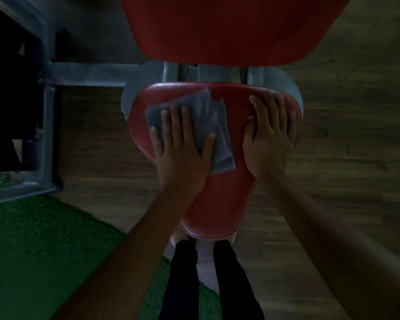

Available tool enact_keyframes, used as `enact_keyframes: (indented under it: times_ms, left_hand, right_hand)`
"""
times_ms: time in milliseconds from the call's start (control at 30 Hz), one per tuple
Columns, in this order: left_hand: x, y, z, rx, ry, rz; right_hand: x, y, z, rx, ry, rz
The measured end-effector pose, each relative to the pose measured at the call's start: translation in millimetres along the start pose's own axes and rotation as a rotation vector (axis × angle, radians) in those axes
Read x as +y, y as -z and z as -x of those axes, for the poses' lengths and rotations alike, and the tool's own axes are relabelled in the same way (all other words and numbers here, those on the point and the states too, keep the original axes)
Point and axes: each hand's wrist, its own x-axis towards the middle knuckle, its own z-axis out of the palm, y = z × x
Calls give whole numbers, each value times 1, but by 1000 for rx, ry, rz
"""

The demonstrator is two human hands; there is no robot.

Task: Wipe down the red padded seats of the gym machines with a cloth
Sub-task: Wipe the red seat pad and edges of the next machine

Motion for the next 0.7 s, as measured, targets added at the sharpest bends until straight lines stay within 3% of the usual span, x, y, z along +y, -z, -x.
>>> enact_keyframes:
  times_ms: [167, 367, 567, 633, 700]
  left_hand:
    - [-25, 0, -16, -28, -166, -13]
    - [-11, -2, -45, 57, 99, -41]
    - [-7, -1, -44, -28, -357, -59]
    - [-27, 3, -63, -8, -274, -56]
    - [-42, 5, -67, 26, -15, -1]
  right_hand:
    - [0, 0, 1, -19, 4, 19]
    - [-1, 0, 1, -8, -4, 22]
    - [0, -1, 1, 18, 17, 35]
    - [0, -1, 1, -1, 13, 29]
    - [0, 0, 1, 7, 10, 43]
